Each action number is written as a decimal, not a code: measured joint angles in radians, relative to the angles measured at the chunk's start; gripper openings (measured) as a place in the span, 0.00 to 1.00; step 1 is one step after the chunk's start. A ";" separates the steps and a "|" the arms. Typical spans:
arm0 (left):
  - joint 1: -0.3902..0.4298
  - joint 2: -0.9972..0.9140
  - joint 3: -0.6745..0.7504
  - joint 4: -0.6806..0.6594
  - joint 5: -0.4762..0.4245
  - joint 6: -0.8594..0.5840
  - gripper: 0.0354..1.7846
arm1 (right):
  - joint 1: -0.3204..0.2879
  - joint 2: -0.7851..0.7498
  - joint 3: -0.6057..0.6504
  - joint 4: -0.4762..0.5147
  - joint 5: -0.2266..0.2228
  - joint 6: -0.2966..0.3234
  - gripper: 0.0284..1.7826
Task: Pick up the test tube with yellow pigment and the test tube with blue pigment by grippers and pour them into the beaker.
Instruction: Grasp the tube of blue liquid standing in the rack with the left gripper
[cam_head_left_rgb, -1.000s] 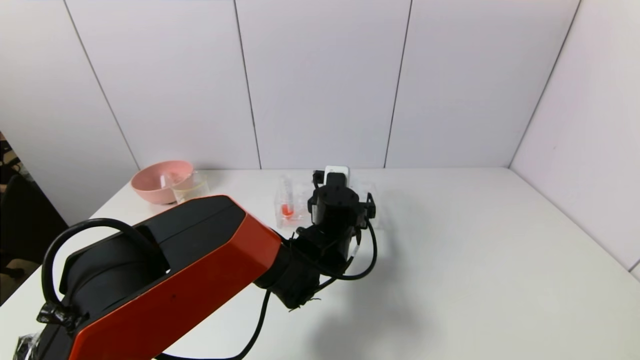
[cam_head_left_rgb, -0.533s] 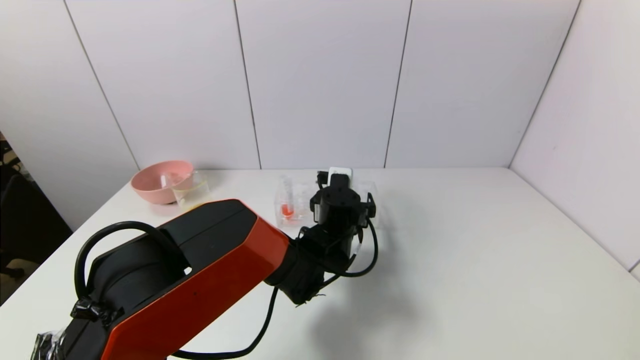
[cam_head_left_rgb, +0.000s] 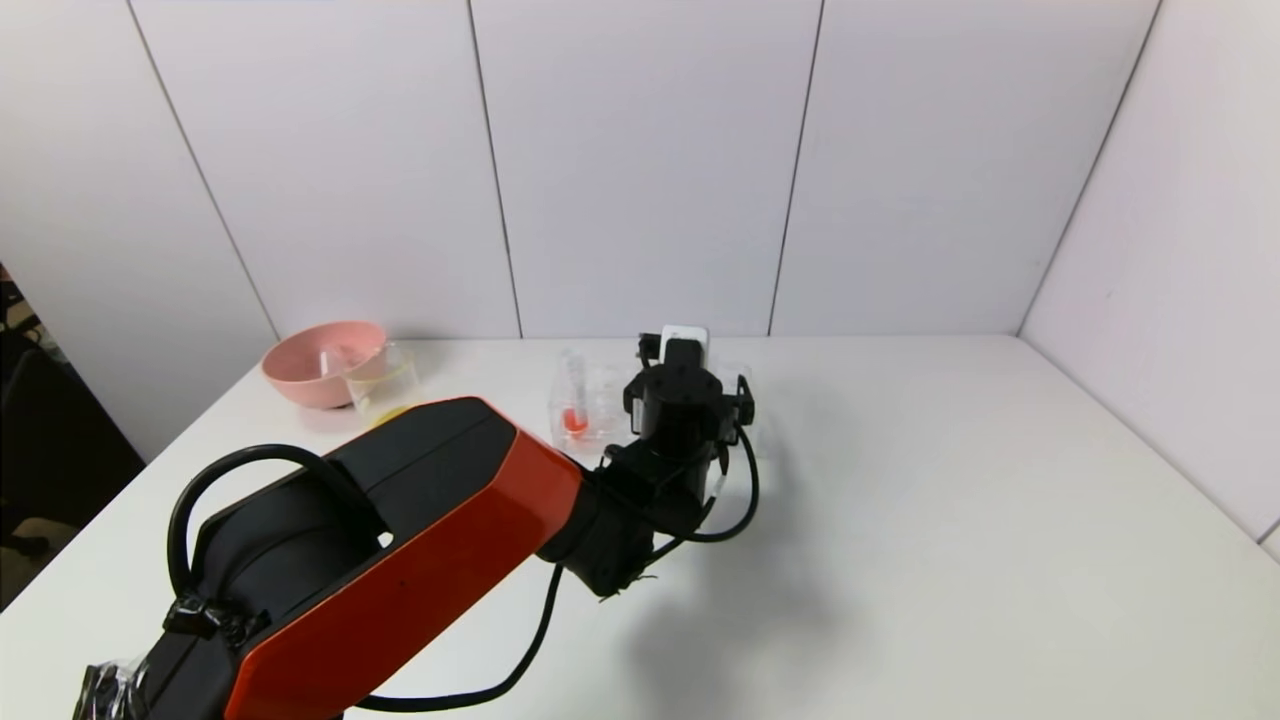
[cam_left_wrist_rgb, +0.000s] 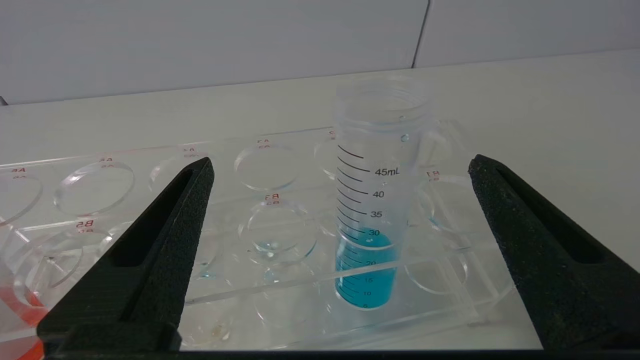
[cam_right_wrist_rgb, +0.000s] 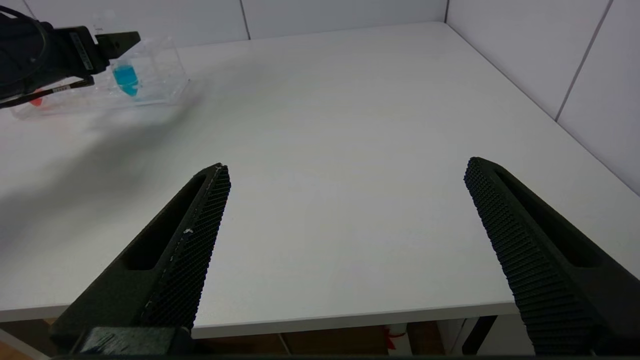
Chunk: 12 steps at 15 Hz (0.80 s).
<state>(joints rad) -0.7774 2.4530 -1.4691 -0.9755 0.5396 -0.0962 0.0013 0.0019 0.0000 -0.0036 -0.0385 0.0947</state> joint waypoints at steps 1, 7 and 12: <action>0.001 0.002 -0.004 0.003 0.000 0.001 0.99 | 0.000 0.000 0.000 0.000 0.000 0.000 0.96; 0.000 0.019 -0.024 0.004 -0.001 0.001 0.62 | 0.000 0.000 0.000 0.000 0.000 0.000 0.96; -0.001 0.021 -0.030 0.004 -0.004 0.000 0.23 | 0.000 0.000 0.000 0.000 0.000 0.000 0.96</action>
<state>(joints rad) -0.7787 2.4743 -1.4996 -0.9713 0.5357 -0.0957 0.0013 0.0019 0.0000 -0.0038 -0.0383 0.0947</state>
